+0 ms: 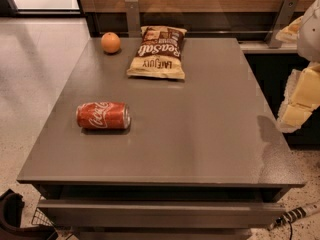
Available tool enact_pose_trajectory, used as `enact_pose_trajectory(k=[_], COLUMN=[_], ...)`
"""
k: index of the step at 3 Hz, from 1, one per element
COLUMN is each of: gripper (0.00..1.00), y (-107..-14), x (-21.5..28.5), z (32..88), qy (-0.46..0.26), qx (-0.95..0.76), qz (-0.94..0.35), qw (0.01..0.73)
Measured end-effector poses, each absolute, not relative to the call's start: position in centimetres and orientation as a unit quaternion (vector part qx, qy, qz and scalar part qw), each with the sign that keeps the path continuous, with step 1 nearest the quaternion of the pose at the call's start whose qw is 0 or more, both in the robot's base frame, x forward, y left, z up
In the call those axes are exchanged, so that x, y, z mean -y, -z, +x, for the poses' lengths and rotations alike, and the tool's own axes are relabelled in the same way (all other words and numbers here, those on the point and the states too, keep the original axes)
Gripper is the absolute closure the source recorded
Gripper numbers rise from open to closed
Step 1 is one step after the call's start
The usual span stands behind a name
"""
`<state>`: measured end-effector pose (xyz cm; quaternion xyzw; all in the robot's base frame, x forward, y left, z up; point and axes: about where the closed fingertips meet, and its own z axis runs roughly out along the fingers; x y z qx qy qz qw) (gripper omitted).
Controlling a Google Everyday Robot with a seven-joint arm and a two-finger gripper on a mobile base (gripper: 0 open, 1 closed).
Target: Place coke can upright
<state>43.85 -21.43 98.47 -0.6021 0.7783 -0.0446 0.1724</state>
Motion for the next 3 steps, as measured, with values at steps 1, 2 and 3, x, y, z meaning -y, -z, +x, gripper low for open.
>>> enact_pose_trajectory(k=[1,2,3], gripper=[0.00,0.00,0.00], y=[-98.5,-98.9,-98.6], x=[21.4,20.7,18.3], z=[43.8,44.0,44.6], qy=[0.045,0.036,0.000], qx=[-0.778,-0.773,-0.760], qz=[-0.602,-0.605,-0.615], qw=[0.172,0.186,0.211])
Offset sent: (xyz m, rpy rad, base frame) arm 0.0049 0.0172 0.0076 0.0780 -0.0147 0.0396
